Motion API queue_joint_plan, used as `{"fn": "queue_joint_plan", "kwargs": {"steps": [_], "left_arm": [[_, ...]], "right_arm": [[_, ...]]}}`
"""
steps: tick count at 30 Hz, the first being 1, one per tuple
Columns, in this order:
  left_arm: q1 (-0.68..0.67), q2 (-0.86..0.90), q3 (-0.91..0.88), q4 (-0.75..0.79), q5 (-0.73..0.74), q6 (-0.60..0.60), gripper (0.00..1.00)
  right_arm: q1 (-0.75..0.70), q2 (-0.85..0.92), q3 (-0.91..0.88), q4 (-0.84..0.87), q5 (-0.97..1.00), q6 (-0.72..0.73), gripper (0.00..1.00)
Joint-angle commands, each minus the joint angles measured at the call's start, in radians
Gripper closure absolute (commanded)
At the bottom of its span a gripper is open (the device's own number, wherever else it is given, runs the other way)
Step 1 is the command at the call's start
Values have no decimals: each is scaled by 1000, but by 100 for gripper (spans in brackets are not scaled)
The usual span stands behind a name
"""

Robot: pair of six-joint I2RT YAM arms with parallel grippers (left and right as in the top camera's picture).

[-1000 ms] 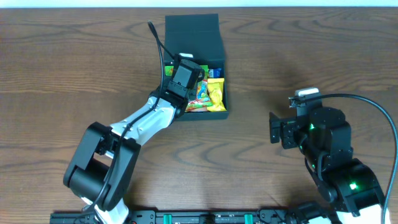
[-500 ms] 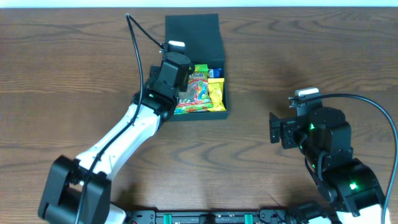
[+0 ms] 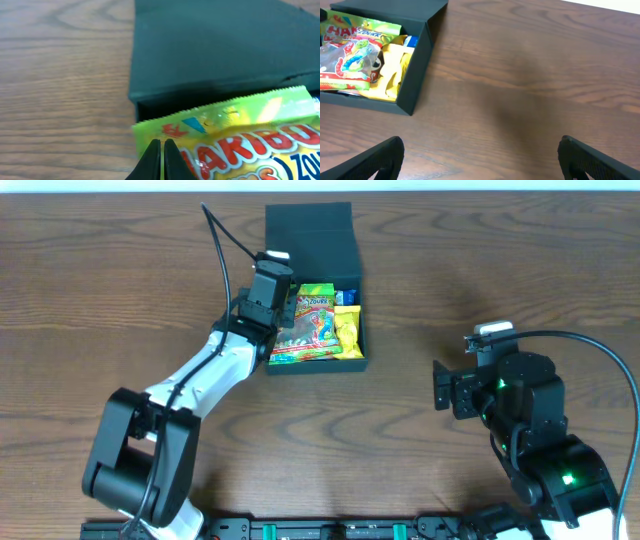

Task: Pack container
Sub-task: 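Push the Haribo bag down into the box front with the left gripper, then press the Haribo bag flat inside the box and open the left gripper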

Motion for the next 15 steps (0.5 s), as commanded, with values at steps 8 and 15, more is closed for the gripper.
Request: {"fn": "queue_joint_plan", "kwargs": {"steps": [8,15], "left_arm": [[4,74,-2,21,55,6,94],[-8,117,-2,66,32,5,94]], "right_arm": [[-13,-2,-3,-1,-4,-14,1],[-13,-2,-3,-1,-4,-14,1]]}}
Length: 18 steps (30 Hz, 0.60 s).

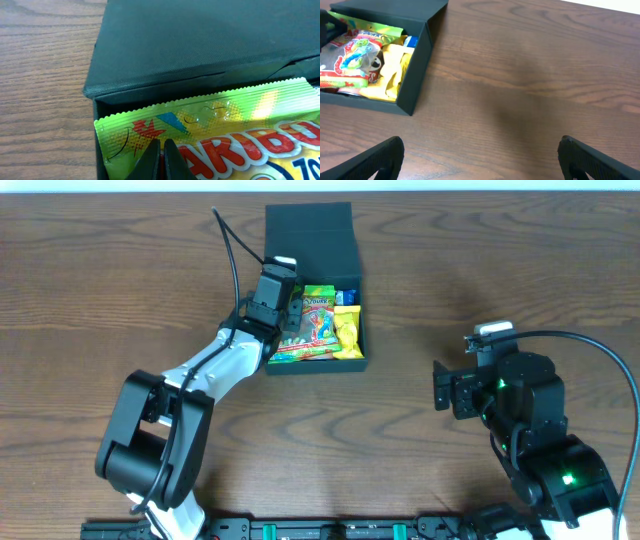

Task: Pack container
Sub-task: 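Press the Haribo bag flat inside the box and open the left gripper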

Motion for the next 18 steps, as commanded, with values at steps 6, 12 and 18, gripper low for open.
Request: {"fn": "queue_joint_plan", "kwargs": {"steps": [6,12,18], "left_arm": [[-18,42,-2,-1,-21,-12,94],[-24,-20,35,-66,-176,-8,94],[-38,-192,66,-162,-178,11,94]], "right_arm": [[-13,-2,-3,-1,-4,-14,1],[-13,-2,-3,-1,-4,-14,1],[-13,-2,-3,-1,-4,-14,1]]}}
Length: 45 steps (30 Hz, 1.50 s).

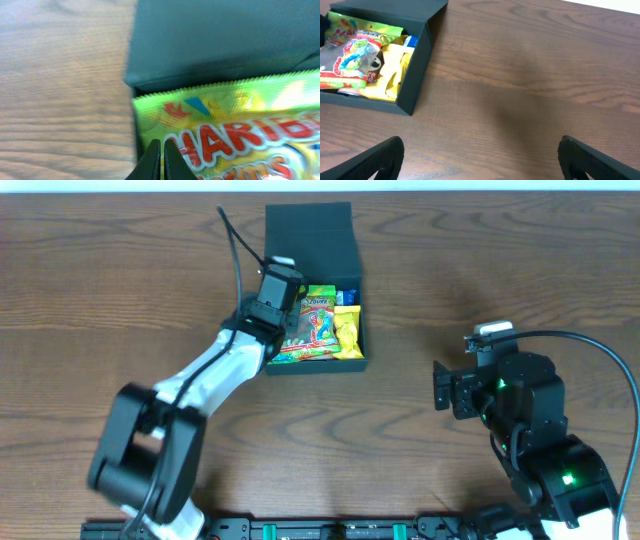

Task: Pack container
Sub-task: 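Press the Haribo bag flat inside the box and open the left gripper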

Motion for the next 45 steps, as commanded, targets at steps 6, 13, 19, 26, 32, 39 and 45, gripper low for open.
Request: {"fn": "queue_joint_plan", "kwargs": {"steps": [6,13,19,26,32,39,45], "left_arm": [[-50,-176,42,-125,131,9,94],[-109,-115,39,-170,203,-19,95],[-129,-13,39,-122,192,-47,94],[-174,82,39,-113,191,-107,94],[-194,85,39,-83,156,-133,94],[-200,-19,39,-118,64,-132,94],[-204,-81,39,-219,2,-124,94]], "right_arm": [[-13,-2,-3,0,-4,-14,1],[-13,-2,-3,0,-4,-14,1],[-13,-2,-3,0,-4,-14,1],[-13,-2,-3,0,-4,-14,1],[-13,-2,-3,0,-4,-14,1],[-13,-2,-3,0,-4,-14,1],[-13,-2,-3,0,-4,-14,1]]}}
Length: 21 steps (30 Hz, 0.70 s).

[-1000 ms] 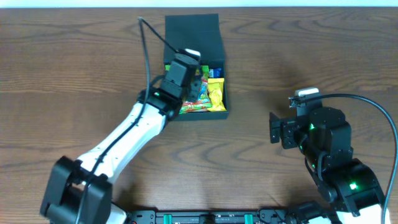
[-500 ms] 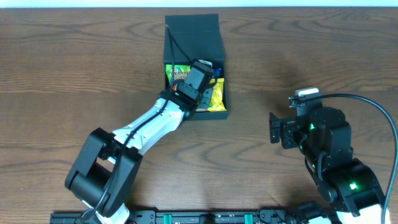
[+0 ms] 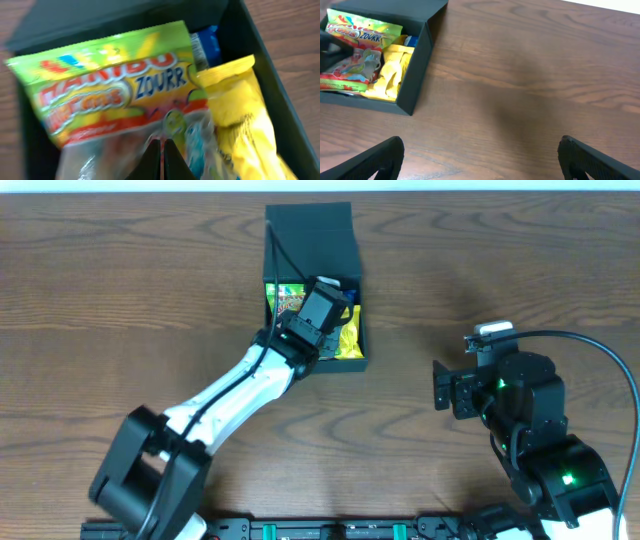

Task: Pack container
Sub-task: 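Press the Haribo bag flat inside the box and open the left gripper, then withdraw the left gripper back to its rest position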

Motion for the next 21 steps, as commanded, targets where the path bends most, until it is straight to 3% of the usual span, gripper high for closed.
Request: {"fn": "queue_joint_plan", "kwargs": {"steps": [1,8,15,21], "left_arm": [[-3,-32,-3,-40,-71,-8,94],[-4,-31,-60,-50,-99,-10,94],[-4,-32,-206,137,-105,-31,94],[-4,-93,-161,98,-105,-31,94]], "right_arm": [[-13,-2,-3,-1,-4,-14,1],[-13,-2,-3,-1,-4,-14,1],[-13,-2,-3,-1,-4,-14,1],[-13,-2,-3,-1,-4,-14,1]]}}
